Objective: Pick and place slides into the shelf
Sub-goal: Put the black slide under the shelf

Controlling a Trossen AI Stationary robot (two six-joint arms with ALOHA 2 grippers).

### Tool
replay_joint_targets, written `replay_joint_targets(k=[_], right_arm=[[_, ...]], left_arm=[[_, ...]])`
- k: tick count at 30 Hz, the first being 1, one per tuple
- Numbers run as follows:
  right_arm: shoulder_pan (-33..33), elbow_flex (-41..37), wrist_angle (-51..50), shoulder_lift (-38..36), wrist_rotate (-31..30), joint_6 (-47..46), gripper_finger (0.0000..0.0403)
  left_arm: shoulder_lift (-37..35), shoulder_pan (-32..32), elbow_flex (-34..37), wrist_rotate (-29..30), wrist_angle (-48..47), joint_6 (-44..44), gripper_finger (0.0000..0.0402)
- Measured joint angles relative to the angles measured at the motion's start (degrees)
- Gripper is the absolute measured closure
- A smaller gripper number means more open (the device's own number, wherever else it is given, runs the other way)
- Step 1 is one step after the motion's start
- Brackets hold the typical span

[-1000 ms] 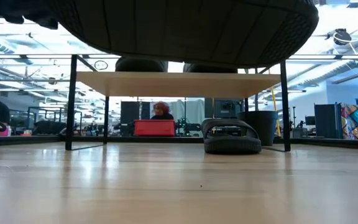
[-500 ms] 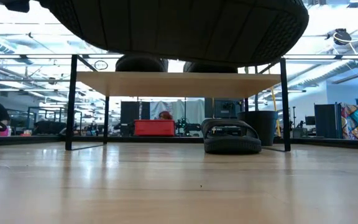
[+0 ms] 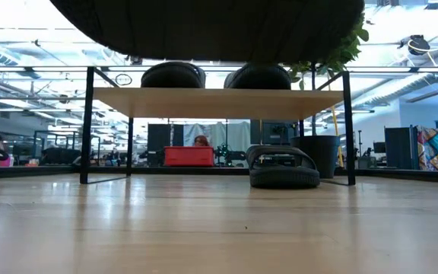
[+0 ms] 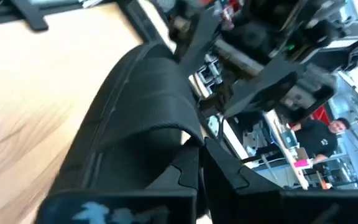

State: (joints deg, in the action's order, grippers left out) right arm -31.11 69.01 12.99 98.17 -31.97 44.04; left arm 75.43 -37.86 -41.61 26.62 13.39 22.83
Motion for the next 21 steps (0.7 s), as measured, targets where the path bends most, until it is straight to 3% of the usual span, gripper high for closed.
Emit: replay_joint_targets(k=[11,17,21], right_arm=[[0.12,0.0,3.5,0.0,0.66,0.33,0.0403],[0.21,0.0,3.42,0.0,1.81,-1.14,0.0403],[0.31,0.0,2.62,-0.02,1.76,-1.38,0.0403]], left_arm=[[5.38,2.42,-0.24,-0.64,7.47,2.16,0.016],[6.02,4.17,-0.21,1.85,9.24,2.99,0.0161],[6.02,4.33,-0.19,2.0,8.5,3.71,0.0189]])
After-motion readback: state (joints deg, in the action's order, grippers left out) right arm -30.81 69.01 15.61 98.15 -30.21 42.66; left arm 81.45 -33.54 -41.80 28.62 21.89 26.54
